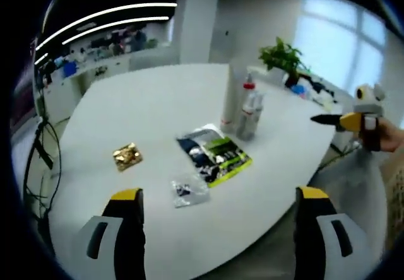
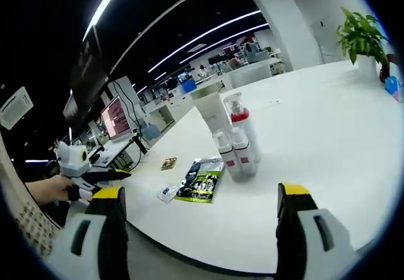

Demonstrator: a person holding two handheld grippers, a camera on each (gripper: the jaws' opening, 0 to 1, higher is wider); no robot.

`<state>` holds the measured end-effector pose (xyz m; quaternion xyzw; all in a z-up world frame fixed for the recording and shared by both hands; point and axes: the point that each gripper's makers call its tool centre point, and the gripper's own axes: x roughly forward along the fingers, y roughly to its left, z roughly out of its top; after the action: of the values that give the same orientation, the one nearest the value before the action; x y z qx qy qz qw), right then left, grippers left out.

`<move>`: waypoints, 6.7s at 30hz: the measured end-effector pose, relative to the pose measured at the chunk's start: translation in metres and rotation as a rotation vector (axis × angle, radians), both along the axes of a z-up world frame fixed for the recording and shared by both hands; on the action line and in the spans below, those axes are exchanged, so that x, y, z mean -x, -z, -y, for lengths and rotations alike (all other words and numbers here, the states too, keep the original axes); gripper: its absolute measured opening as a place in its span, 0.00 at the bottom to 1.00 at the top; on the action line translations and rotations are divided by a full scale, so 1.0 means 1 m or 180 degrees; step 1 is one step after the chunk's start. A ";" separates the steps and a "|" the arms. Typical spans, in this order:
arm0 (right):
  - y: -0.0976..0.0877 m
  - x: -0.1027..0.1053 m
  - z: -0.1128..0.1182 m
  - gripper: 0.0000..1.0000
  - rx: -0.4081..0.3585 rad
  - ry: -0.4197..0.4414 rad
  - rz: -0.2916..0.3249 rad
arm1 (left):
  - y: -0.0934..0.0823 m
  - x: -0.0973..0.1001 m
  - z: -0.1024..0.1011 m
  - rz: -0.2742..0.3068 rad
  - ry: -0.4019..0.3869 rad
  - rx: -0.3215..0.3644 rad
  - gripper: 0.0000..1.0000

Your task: Arrange the skincare products in the storage area until every visible bottle or jar stands upright without overlapping.

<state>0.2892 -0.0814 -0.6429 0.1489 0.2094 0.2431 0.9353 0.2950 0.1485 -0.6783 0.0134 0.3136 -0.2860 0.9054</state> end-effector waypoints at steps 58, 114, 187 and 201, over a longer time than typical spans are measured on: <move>0.010 -0.006 0.008 0.97 0.0085 0.0120 -0.0131 | 0.093 -0.057 0.007 -0.0786 0.0209 -0.0920 0.57; 0.014 -0.007 0.015 0.97 0.0125 0.0210 -0.0176 | 0.095 -0.082 -0.005 -0.1014 -0.1295 -0.0549 0.38; 0.010 0.001 0.002 0.98 0.0191 -0.0011 -0.0059 | 0.022 -0.034 0.003 0.0033 -0.0061 -0.0226 0.91; 0.012 0.001 0.000 0.98 0.0233 -0.0040 -0.0063 | -0.003 -0.017 0.000 0.0201 -0.0064 0.0042 0.96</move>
<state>0.2881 -0.0817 -0.6546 0.1157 0.2283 0.2396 0.9365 0.3121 0.1489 -0.6755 0.0132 0.2831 -0.2783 0.9177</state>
